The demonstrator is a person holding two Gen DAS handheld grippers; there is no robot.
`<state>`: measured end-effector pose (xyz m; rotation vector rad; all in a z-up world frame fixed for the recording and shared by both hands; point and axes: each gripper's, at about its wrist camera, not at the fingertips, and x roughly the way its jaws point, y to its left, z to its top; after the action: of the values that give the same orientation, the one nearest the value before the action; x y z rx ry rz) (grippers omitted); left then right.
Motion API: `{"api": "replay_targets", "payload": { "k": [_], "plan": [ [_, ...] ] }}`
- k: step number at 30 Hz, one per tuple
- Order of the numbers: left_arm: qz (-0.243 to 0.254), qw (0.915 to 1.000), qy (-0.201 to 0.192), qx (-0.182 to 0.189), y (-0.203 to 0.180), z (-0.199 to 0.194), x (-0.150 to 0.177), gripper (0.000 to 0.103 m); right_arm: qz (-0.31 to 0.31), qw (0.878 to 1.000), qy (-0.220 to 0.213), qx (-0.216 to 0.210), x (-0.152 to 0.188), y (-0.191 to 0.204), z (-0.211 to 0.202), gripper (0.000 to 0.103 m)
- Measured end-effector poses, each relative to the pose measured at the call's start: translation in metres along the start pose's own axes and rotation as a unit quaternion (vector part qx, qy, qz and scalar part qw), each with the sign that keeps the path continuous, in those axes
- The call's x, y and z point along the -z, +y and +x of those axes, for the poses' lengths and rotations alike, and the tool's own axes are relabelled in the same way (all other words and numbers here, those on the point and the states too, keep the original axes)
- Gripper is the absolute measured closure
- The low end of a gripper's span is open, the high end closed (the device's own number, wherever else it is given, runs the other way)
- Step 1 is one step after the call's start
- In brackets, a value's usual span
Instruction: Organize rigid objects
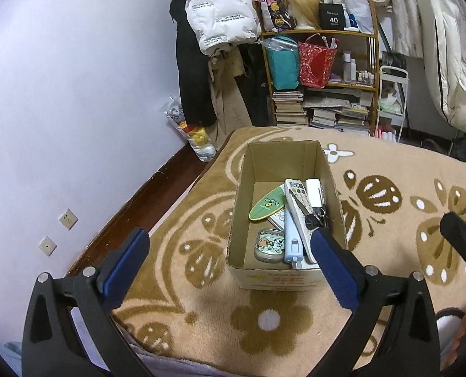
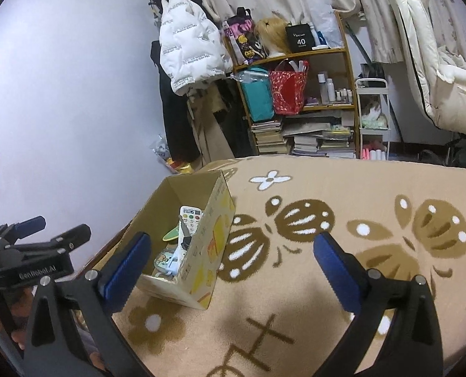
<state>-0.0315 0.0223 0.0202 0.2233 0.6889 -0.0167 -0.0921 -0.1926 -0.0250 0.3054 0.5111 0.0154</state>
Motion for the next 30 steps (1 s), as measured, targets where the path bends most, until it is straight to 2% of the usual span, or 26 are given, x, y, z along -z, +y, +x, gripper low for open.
{"api": "replay_targets", "payload": {
  "k": [2, 7, 16, 30],
  "plan": [
    [-0.001, 1.0000, 0.001, 0.006, 0.001, 0.000, 0.000, 0.002, -0.002, 1.000, -0.013, 0.014, 0.004, -0.001, -0.003, 0.000],
    [0.004, 1.0000, 0.004, 0.005, -0.002, 0.003, 0.001, 0.002, 0.001, 1.000, -0.014, 0.012, 0.008, -0.002, -0.003, 0.000],
    [0.025, 0.9996, 0.009, 0.005, -0.012, 0.008, 0.002, 0.002, 0.008, 1.000, 0.000, 0.015, 0.013, -0.007, 0.004, 0.000],
    [0.030, 0.9993, 0.019, -0.010, -0.012, 0.011, 0.003, 0.002, 0.019, 1.000, 0.017, 0.015, 0.015, -0.012, 0.011, 0.000]
  ]
}}
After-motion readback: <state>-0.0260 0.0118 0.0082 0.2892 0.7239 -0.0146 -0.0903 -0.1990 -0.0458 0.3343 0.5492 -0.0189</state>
